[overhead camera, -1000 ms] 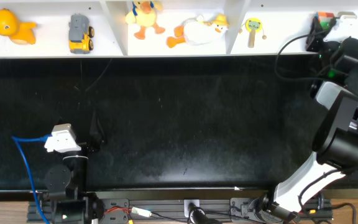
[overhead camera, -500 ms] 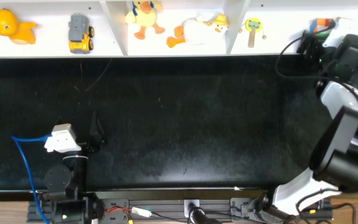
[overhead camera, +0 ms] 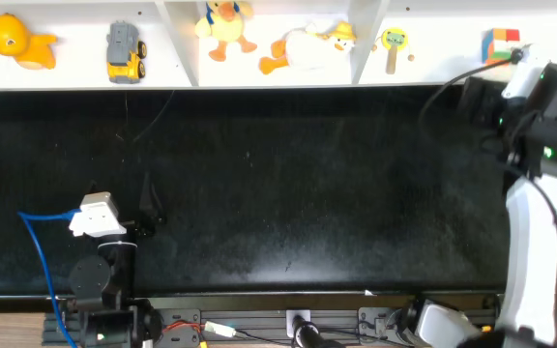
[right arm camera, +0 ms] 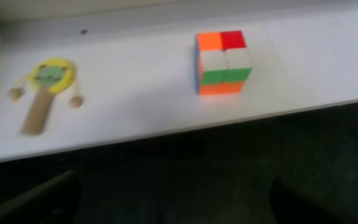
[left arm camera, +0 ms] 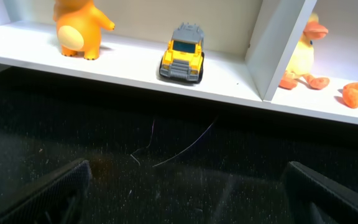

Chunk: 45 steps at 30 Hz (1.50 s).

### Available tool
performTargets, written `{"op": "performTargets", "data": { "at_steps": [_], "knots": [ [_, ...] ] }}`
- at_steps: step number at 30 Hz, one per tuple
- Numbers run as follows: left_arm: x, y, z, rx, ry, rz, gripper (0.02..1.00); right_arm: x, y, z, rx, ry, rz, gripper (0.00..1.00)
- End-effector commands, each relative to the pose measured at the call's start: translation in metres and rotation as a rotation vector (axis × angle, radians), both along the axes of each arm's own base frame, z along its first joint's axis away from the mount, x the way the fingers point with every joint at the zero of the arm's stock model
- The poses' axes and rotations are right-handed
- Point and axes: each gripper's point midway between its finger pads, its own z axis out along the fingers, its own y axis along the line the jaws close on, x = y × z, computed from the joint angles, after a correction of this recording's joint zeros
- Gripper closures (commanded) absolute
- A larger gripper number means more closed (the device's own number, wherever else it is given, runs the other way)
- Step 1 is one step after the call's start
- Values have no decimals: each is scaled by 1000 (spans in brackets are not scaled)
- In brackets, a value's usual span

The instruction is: Store Toys

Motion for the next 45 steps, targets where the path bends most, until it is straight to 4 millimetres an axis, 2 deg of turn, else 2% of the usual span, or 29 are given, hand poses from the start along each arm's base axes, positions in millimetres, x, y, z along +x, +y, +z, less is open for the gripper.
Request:
{"op": "performTargets", "data": {
  "at_steps": [1, 8, 13, 17, 29, 35, 39, 45],
  "knots": [
    [0, 0, -1, -5, -8, 5, 20, -26, 41, 40, -78, -69, 143, 7],
    [0, 0, -1, -5, -8, 5, 23, -84, 98, 69, -39, -109, 304, 7],
    [0, 0, -1, -5, -8, 5, 20, -114, 109, 91, -21, -185, 325, 3],
    [0, 0, -1, -5, -8, 5, 23, -122, 110, 100, -31, -220, 324, 3],
    [0, 0, -1, -5, -8, 5, 20, -122, 110, 99, -30, -216, 324, 7],
    [0, 0, -1, -5, -8, 5, 20, -130, 107, 86, -35, -170, 309, 5],
    [0, 0, -1, -5, -8, 5, 20, -134, 106, 72, -23, -210, 287, 7],
    [0, 0, -1, -5, -8, 5, 20, -140, 111, 35, 70, -345, 235, 5]
  ]
}}
